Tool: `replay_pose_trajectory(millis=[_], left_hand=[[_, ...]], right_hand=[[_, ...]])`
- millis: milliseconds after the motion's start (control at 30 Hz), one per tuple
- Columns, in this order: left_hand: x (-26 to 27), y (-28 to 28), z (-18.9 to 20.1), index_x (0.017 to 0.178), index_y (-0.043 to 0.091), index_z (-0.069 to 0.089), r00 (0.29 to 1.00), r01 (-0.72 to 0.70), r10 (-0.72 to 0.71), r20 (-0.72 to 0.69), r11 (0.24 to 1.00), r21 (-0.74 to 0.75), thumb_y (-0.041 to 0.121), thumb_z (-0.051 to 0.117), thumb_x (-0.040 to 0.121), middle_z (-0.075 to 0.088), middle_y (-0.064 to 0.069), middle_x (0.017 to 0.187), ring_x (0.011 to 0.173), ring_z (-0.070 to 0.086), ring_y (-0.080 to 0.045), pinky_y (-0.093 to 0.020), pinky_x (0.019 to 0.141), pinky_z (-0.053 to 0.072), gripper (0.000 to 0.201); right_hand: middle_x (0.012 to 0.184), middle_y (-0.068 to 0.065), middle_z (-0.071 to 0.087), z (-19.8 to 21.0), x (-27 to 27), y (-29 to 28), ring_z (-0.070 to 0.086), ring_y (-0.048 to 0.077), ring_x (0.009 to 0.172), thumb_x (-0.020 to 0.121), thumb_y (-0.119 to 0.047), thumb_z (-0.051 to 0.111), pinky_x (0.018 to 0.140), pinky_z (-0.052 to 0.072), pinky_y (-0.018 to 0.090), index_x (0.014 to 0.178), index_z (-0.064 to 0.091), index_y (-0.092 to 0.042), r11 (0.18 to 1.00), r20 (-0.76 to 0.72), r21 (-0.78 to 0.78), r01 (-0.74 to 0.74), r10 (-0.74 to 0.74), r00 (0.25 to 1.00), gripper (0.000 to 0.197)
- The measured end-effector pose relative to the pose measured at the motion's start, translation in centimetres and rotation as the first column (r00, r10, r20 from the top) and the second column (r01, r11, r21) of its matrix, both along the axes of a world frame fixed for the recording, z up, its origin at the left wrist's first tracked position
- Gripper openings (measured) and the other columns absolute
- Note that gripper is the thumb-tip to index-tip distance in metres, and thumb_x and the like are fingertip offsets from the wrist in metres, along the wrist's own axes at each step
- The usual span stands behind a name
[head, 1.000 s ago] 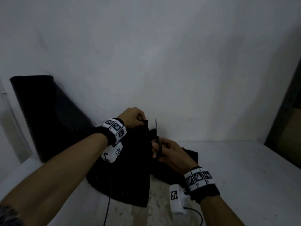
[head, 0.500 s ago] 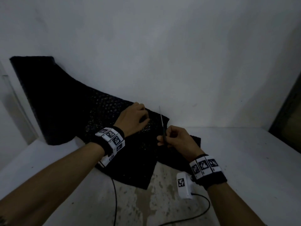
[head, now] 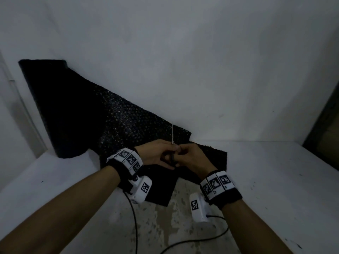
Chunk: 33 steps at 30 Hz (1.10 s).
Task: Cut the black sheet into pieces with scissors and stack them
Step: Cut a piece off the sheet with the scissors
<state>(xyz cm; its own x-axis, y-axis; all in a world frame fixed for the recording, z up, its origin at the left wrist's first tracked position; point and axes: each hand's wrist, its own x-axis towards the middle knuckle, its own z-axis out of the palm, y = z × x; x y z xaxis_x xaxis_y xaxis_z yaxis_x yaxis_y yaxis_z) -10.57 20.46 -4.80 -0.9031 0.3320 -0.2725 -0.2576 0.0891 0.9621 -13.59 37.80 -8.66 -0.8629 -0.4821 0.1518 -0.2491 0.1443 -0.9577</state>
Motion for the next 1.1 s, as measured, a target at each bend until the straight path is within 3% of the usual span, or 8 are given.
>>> replay_pose_trajectory(millis=[167, 300, 367, 567, 800, 933, 1033, 1100], left_hand=[[0.3, -0.8, -0.2, 0.117, 0.007, 0.066, 0.999, -0.039, 0.031, -0.028, 0.939, -0.342, 0.029, 0.057, 0.101, 0.065, -0.012, 0.095, 0.085, 0.064, -0.022, -0.037, 0.078, 0.059, 0.029], [1.0, -2.5, 0.3, 0.11, 0.013, 0.071, 0.965, -0.002, -0.236, -0.111, 0.418, -0.909, 0.039, 0.068, 0.092, 0.064, -0.001, 0.093, 0.075, 0.062, -0.015, -0.013, 0.05, 0.051, 0.033], [0.8, -2.8, -0.1, 0.108, 0.009, 0.072, 0.966, 0.032, -0.255, -0.054, 0.321, -0.947, 0.04, 0.07, 0.09, 0.063, -0.001, 0.089, 0.068, 0.058, -0.012, -0.012, 0.037, 0.039, 0.036], [0.1, -1.9, -2.0, 0.101, 0.006, 0.071, 0.967, 0.05, -0.255, 0.009, 0.154, -0.987, 0.043, 0.072, 0.087, 0.062, -0.003, 0.084, 0.078, 0.06, -0.021, -0.033, 0.074, 0.054, 0.039], [-0.4, -1.4, -2.2, 0.077, 0.01, 0.058, 0.96, 0.108, -0.263, 0.093, 0.043, -0.993, 0.039, 0.067, 0.092, 0.056, -0.003, 0.074, 0.077, 0.056, -0.023, -0.032, 0.067, 0.048, 0.034], [-0.2, -1.1, -2.0, 0.114, 0.003, 0.064, 0.963, 0.074, -0.256, 0.083, -0.045, -0.996, 0.035, 0.064, 0.094, 0.066, -0.011, 0.105, 0.086, 0.061, -0.026, -0.035, 0.072, 0.054, 0.038], [0.4, 0.8, -1.4, 0.105, 0.009, 0.062, 0.939, -0.083, -0.344, -0.033, -0.132, -0.988, 0.035, 0.064, 0.091, 0.063, -0.009, 0.109, 0.093, 0.063, -0.027, -0.037, 0.072, 0.053, 0.03], [0.4, 2.8, -1.1, 0.096, 0.01, 0.06, 0.864, -0.167, -0.479, -0.154, 0.015, -0.986, 0.037, 0.066, 0.091, 0.063, -0.007, 0.106, 0.091, 0.061, -0.025, -0.033, 0.072, 0.052, 0.028]], right_hand=[[0.084, 0.015, 0.075, 0.4, 0.6, 2.5, 0.067, 0.013, 0.075, 0.084, -0.02, 0.08, 0.068, 0.053, 0.022, 0.083, 0.079, -0.004, 0.987, 0.066, 0.143, -0.068, 0.059, 0.996, 0.015], [0.102, 0.0, 0.073, -0.3, -0.6, 6.5, 0.066, 0.017, 0.101, 0.078, -0.033, 0.084, 0.082, 0.052, 0.023, 0.094, 0.078, -0.021, 0.793, -0.066, 0.607, 0.046, -0.007, 0.998, 0.021], [0.124, -0.004, 0.061, -0.6, -0.6, 7.7, 0.055, 0.017, 0.119, 0.078, -0.038, 0.084, 0.095, 0.044, 0.022, 0.113, 0.072, -0.028, 0.635, -0.079, 0.771, 0.045, 0.026, 0.997, 0.038], [0.142, 0.003, 0.048, -0.1, -0.3, 9.6, 0.045, 0.024, 0.131, 0.076, -0.044, 0.084, 0.105, 0.042, 0.031, 0.136, 0.055, -0.027, 0.464, -0.083, 0.884, 0.059, 0.031, 0.996, 0.069], [0.127, 0.007, 0.062, 0.3, 0.1, 12.3, 0.059, 0.025, 0.113, 0.083, -0.048, 0.076, 0.093, 0.052, 0.034, 0.127, 0.06, -0.017, 0.331, -0.187, 0.927, 0.178, -0.006, 0.982, 0.056], [0.129, 0.008, 0.062, 0.6, 0.6, 13.1, 0.062, 0.025, 0.111, 0.09, -0.046, 0.069, 0.092, 0.051, 0.031, 0.135, 0.059, -0.017, 0.375, -0.153, 0.916, 0.146, -0.011, 0.988, 0.054], [0.118, 0.011, 0.068, 0.9, 0.6, 13.5, 0.069, 0.022, 0.095, 0.095, -0.02, 0.067, 0.086, 0.058, 0.031, 0.129, 0.061, -0.014, 0.606, 0.03, 0.795, 0.017, -0.066, 0.997, 0.034], [0.111, 0.011, 0.068, 1.1, 0.8, 13.9, 0.07, 0.023, 0.095, 0.093, -0.008, 0.068, 0.083, 0.06, 0.031, 0.113, 0.065, -0.014, 0.691, 0.052, 0.723, -0.003, -0.05, 0.997, 0.021]])
